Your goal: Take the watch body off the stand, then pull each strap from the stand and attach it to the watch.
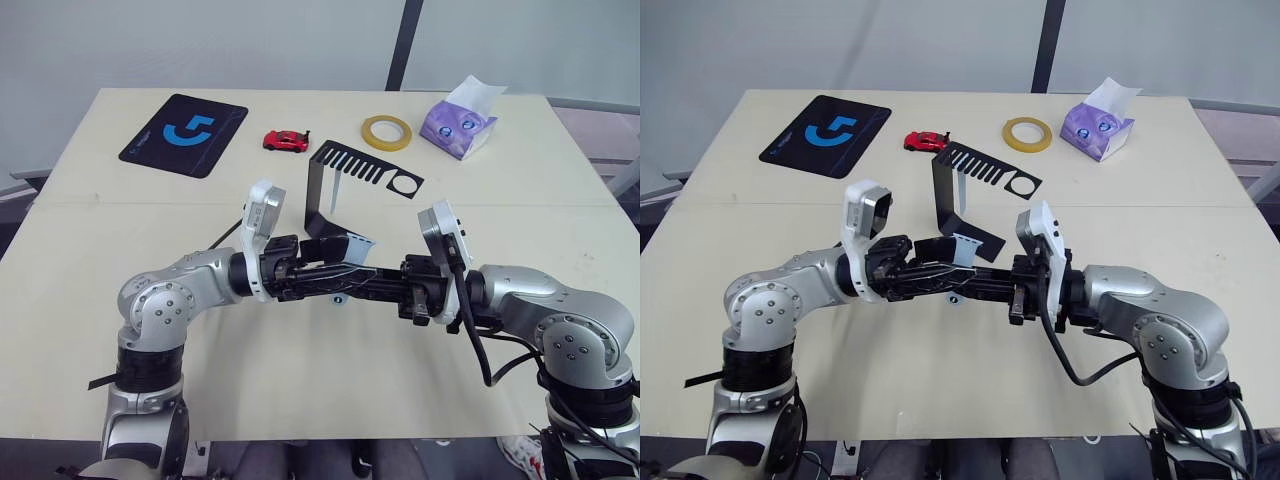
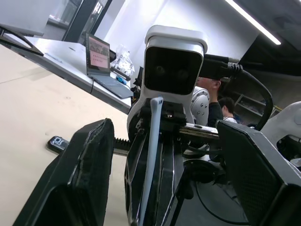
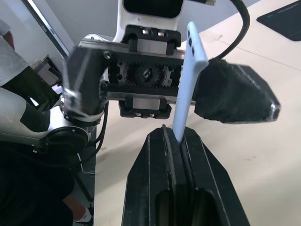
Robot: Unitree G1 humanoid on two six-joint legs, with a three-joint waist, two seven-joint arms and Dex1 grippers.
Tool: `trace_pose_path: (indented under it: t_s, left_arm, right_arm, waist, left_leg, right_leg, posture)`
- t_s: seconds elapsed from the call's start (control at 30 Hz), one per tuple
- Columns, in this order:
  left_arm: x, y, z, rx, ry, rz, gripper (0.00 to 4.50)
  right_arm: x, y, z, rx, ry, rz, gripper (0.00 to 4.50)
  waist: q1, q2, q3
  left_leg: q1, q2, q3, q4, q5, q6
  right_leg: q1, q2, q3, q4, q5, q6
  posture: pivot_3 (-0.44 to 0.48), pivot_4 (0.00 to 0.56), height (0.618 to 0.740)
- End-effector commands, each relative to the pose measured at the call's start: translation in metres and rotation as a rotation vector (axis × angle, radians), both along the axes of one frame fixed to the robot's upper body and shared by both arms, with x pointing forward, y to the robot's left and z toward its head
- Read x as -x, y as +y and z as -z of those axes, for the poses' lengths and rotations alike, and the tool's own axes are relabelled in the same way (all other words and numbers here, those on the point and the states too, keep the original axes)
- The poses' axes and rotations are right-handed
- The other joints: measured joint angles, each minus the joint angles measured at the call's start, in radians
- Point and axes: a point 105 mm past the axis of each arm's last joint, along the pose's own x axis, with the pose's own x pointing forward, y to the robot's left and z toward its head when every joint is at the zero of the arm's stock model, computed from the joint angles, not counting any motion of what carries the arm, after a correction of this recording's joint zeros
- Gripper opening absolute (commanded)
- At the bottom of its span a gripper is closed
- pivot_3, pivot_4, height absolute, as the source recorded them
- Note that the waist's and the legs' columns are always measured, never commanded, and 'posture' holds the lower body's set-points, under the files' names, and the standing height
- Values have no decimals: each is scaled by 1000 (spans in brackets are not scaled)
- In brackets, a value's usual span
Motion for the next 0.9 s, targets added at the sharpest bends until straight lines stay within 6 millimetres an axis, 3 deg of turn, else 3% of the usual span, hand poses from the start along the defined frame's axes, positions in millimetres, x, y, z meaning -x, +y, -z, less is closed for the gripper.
trace_pose_path:
  t_s: [0.03, 0.07, 0.9]
  left_arm:
    - [8, -3, -8, 23, -35, 36, 2964]
    - [9, -3, -7, 18, -35, 37, 2573]
    - [2, -3, -6, 74, 4, -1, 2573]
  right_arm:
    - [5, 1, -10, -16, -45, -22, 0]
    - [5, 1, -10, -17, -44, -22, 0]
    - [2, -1, -14, -28, -47, -14, 0]
  waist:
    - [0, 0, 0]
    - [0, 0, 0]
    - [0, 0, 0]
  left_leg:
    - [0, 0, 0, 0, 0, 0]
    - [0, 0, 0, 0, 0, 0]
    - [0, 0, 0, 0, 0, 0]
  right_leg:
    - [0, 0, 0, 0, 0, 0]
    - [0, 0, 0, 0, 0, 0]
    - [0, 0, 0, 0, 0, 0]
  posture:
    - [0, 150, 738]
    - [0, 150, 738]
    - [0, 150, 738]
